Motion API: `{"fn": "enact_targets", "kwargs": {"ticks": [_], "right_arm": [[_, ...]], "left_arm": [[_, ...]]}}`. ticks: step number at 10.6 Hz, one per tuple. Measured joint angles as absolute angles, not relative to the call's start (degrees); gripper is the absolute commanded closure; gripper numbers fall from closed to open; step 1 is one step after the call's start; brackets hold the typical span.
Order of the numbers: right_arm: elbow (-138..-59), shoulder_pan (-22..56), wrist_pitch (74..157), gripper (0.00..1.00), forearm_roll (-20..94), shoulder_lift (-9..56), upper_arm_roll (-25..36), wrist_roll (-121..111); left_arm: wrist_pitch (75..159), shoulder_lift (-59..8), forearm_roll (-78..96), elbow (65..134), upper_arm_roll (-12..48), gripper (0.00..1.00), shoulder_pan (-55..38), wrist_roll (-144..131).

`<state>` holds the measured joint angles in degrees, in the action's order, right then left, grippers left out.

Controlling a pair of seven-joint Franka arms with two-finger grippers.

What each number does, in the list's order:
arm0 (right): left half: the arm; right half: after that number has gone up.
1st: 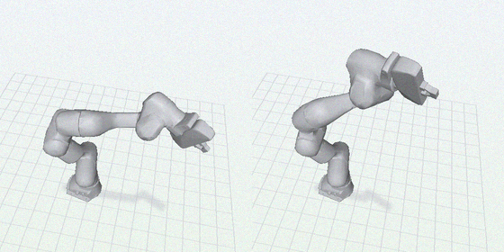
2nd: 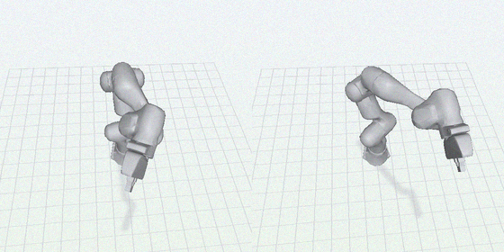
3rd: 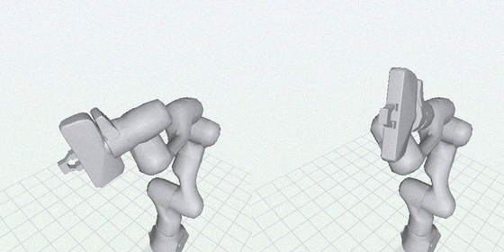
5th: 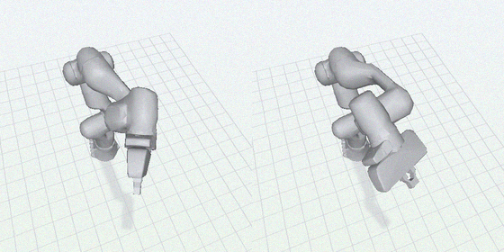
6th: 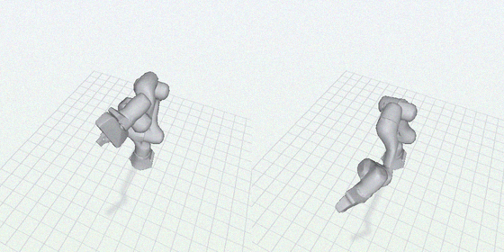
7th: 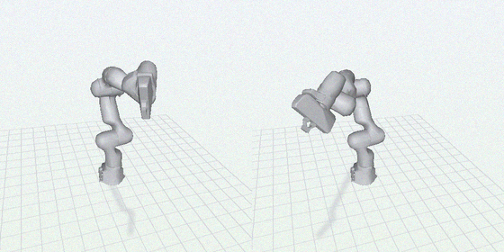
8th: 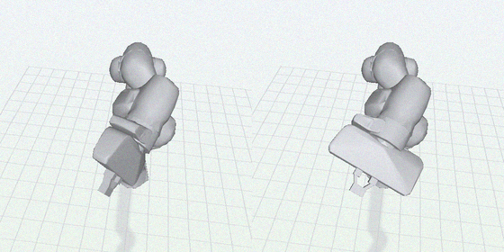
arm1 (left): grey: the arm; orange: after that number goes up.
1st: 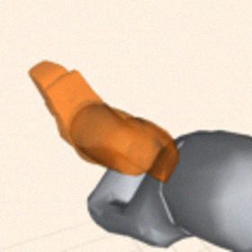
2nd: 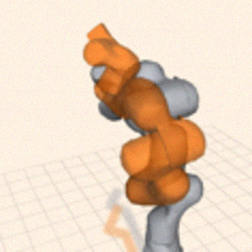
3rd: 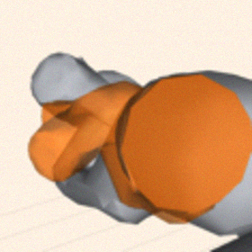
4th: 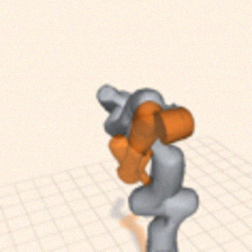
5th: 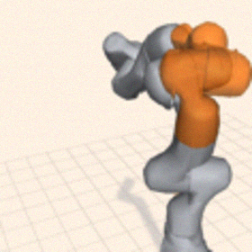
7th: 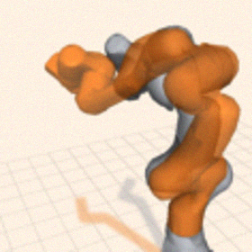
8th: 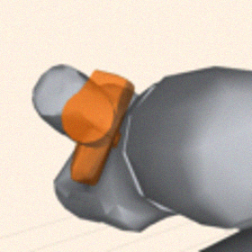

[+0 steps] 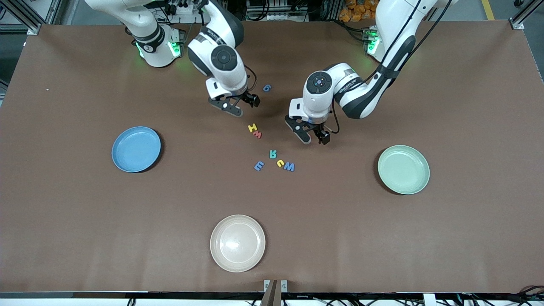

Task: Sort upper and lower case letters into plates
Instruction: 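Grasp pink q with the left gripper while the right gripper grasps blue g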

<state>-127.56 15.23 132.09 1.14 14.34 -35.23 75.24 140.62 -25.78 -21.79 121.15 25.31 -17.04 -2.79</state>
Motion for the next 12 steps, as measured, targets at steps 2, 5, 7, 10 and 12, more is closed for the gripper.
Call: {"fn": "enact_targets", "kwargs": {"ticks": [2,5,7,10,12], "right_arm": [[-129.21,16.29,135.29,0.00,1.13,14.33,-37.11,79.38],[-130.80,18.65,139.23,0.00,1.07,15.85,-37.69,83.31],[-131.27,20.26,143.40,0.00,-0.08,18.73,-37.70,85.37],[-131.45,21.03,147.50,0.00,-4.69,23.56,-37.66,88.91],[-131.44,21.10,149.72,0.00,-6.52,25.98,-37.64,90.43]], "left_arm": [[140.75,-25.77,-21.80,121.37,25.42,0.00,-16.77,0.12],[142.72,-25.81,-21.81,121.74,26.13,0.00,-16.75,4.30],[144.10,-26.18,-21.81,121.98,26.13,0.02,-16.72,5.97],[145.30,-27.80,-21.85,122.00,26.13,0.11,-16.68,6.91],[145.57,-28.47,-21.88,121.99,26.13,0.14,-16.68,6.94]]}}
